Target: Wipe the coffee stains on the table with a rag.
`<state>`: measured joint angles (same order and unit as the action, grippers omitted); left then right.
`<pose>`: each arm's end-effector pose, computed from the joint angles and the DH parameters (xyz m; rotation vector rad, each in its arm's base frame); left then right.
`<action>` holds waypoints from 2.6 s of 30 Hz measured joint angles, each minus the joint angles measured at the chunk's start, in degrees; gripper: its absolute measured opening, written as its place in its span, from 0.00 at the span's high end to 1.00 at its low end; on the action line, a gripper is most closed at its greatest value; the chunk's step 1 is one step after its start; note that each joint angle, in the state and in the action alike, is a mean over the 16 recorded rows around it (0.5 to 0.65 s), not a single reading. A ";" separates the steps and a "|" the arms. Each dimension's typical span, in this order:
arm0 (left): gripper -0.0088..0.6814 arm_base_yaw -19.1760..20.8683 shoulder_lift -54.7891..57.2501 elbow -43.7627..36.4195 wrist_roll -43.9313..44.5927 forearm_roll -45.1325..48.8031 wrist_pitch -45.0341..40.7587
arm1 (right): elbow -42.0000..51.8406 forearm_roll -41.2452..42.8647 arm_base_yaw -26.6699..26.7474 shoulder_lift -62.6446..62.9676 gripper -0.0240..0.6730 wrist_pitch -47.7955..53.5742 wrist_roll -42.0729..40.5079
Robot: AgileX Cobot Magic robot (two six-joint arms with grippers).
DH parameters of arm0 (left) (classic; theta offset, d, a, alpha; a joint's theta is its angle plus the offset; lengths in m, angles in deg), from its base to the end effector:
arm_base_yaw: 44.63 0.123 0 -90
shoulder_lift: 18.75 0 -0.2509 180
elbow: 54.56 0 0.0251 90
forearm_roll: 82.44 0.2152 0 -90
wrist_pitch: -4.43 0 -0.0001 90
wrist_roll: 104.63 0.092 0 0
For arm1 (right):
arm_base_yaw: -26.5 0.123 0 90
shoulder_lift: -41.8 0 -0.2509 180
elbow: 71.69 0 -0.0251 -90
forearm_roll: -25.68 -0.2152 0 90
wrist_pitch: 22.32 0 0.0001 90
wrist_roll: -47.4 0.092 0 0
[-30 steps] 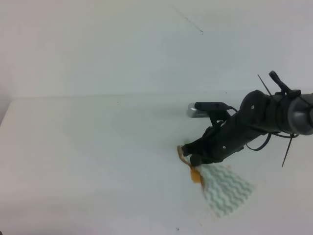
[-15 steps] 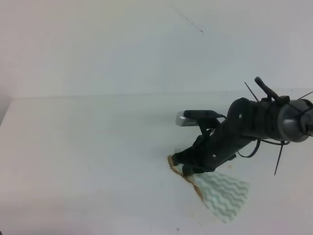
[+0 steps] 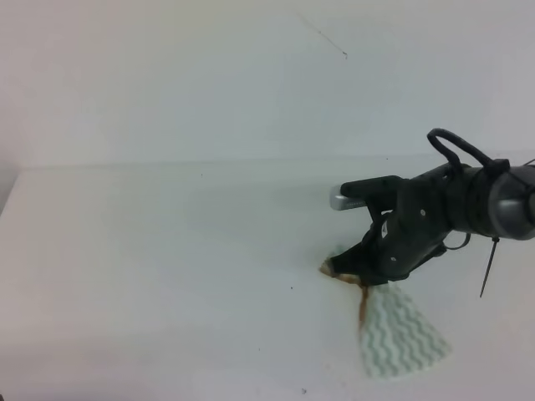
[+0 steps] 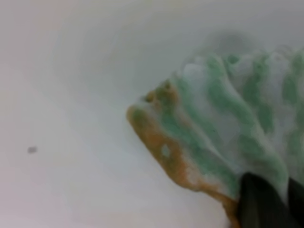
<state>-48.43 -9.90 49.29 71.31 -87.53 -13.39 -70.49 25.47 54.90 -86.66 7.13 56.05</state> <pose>0.0537 -0.0061 0.1850 -0.0606 1.7960 -0.1831 0.3258 0.1763 0.1155 -0.4749 2.7512 0.1667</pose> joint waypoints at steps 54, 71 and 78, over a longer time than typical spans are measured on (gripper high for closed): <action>0.99 0.00 0.00 0.00 0.00 0.00 0.00 | 16.73 5.08 -18.43 16.22 0.94 -8.43 -2.86; 0.99 0.00 0.00 0.00 0.00 0.00 0.00 | 16.97 4.03 -18.34 15.15 0.56 -10.80 -3.46; 0.99 0.00 0.00 0.00 0.00 0.00 0.00 | 16.68 3.77 -17.72 20.92 0.47 -10.06 -4.58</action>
<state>-48.43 -9.90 49.29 71.31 -87.53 -13.39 -53.80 29.24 37.18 -65.75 -2.93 51.48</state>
